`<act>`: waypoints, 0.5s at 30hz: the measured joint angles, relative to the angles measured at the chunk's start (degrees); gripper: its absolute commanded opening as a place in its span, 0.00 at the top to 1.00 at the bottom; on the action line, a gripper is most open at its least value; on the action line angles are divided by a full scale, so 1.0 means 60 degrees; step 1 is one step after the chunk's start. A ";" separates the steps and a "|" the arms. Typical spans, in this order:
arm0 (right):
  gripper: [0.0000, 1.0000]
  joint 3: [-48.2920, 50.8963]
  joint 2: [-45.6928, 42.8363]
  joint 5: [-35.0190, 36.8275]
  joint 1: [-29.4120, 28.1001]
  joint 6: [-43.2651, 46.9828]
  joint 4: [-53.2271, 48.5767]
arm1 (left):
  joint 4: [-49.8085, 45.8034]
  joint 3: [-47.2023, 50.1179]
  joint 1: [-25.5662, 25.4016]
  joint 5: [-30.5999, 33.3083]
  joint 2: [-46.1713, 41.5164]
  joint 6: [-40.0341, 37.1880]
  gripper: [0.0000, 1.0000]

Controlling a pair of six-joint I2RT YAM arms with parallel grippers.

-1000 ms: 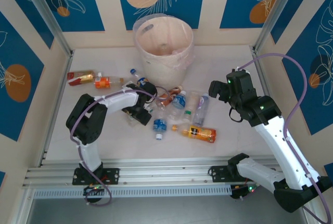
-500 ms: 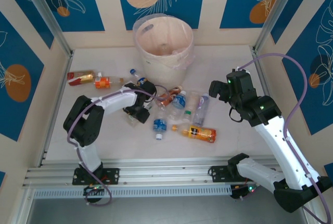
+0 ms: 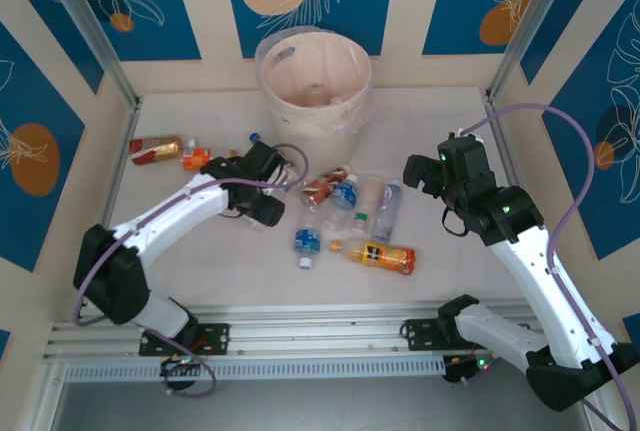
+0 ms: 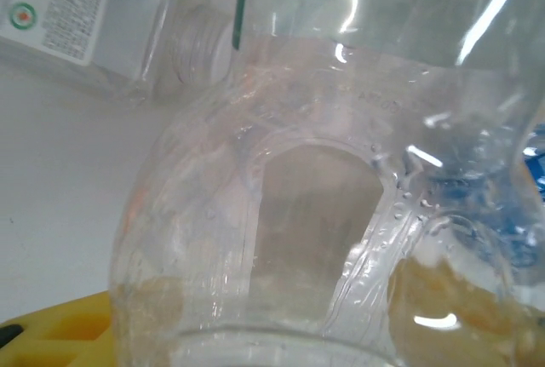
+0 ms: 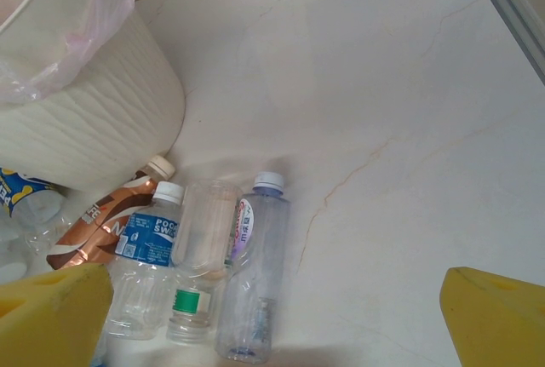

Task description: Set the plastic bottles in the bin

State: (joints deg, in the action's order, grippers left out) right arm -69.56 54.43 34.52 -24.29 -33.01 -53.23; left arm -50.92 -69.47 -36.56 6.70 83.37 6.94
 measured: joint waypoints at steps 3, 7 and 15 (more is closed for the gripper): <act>0.01 0.0033 0.0000 0.0000 0.0004 -0.0004 0.0004 | -0.0051 -0.0007 0.0000 -0.0157 -0.0801 0.0029 0.39; 0.01 0.0113 0.0000 0.0000 0.0011 -0.0004 -0.0004 | -0.0109 -0.0204 -0.0004 -0.0226 -0.1563 0.0036 0.39; 0.01 0.0124 -0.0117 0.0000 0.0029 -0.0007 -0.0004 | -0.0127 -0.1843 -0.0004 -0.0055 -0.1679 0.0033 0.39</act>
State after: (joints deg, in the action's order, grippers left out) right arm -68.82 53.74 34.52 -24.12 -33.06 -53.25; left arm -51.68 -80.53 -36.58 6.37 73.30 7.14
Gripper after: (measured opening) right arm 0.993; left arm 0.613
